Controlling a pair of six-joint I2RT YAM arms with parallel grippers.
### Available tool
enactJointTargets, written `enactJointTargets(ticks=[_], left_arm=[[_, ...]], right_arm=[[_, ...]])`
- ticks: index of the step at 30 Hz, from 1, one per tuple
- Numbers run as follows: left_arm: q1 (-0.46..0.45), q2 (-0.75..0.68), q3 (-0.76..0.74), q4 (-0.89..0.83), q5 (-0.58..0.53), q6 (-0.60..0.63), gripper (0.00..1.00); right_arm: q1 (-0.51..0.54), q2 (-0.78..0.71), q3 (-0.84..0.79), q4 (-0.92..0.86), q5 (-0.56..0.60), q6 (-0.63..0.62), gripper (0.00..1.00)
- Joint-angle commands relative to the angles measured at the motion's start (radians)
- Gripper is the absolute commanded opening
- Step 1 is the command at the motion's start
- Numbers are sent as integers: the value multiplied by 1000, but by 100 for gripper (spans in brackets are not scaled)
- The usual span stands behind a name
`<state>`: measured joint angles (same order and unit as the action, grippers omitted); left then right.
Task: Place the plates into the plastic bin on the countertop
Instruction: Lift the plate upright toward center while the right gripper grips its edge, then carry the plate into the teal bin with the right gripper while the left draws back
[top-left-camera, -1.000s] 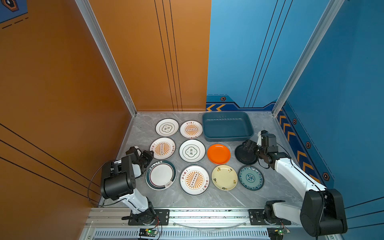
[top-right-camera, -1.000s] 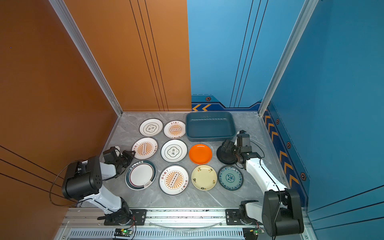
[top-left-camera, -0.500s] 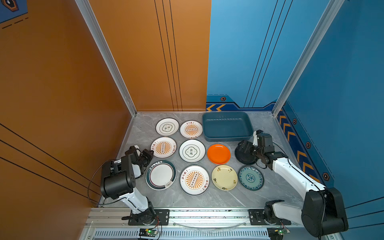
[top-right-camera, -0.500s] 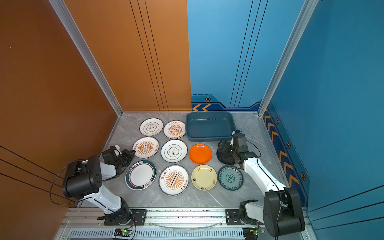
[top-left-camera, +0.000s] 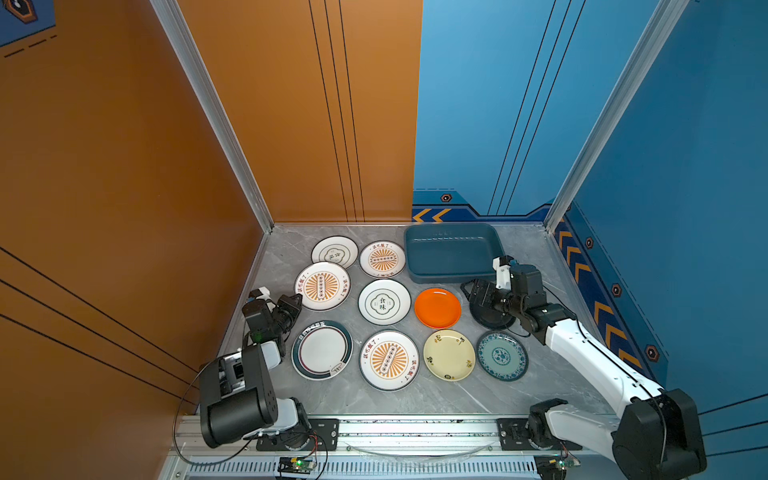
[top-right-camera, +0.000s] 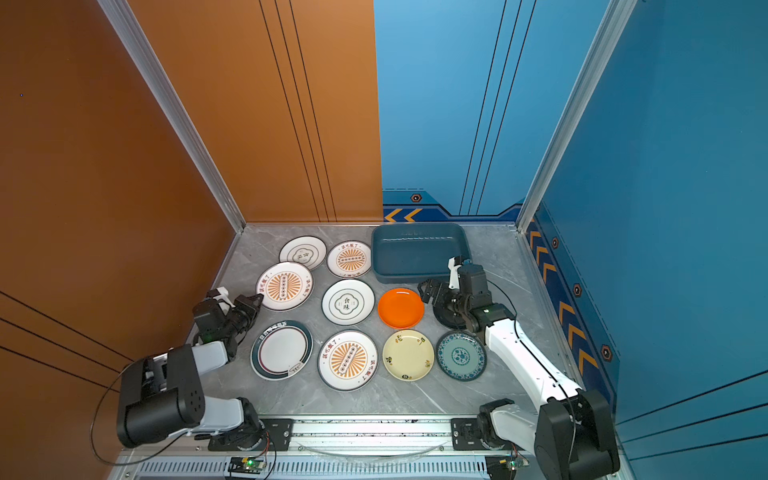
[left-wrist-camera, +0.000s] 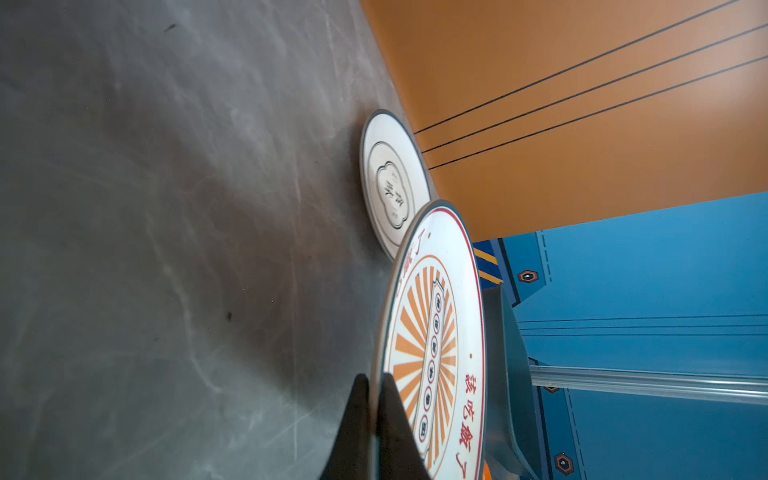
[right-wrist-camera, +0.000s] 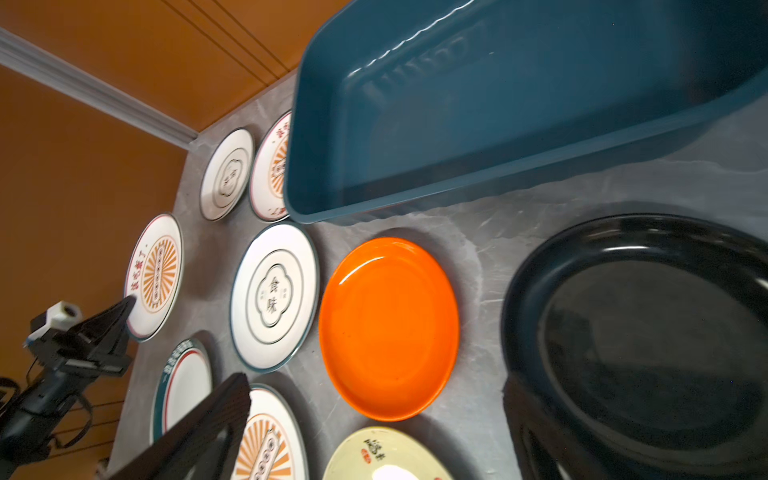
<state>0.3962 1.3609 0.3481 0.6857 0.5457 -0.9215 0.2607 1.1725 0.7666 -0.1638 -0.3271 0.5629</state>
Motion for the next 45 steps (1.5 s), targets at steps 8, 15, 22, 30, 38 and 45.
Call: enactJointTargets(ticks=[8, 15, 22, 30, 38, 45], left_arm=[[-271, -240, 201, -386, 108, 104, 0], [-428, -198, 306, -433, 225, 128, 0], [-530, -139, 379, -528, 233, 216, 0], [-587, -83, 424, -531, 244, 233, 0], [-615, -24, 468, -531, 247, 247, 0], [-636, 13, 492, -538, 233, 263, 0]], right_arm=[[95, 134, 134, 138, -255, 129, 90], [145, 238, 193, 215, -350, 170, 86], [177, 282, 193, 272, -395, 197, 83], [202, 300, 189, 278, -412, 197, 76], [222, 333, 173, 307, -463, 217, 58], [222, 355, 147, 359, -497, 251, 21]])
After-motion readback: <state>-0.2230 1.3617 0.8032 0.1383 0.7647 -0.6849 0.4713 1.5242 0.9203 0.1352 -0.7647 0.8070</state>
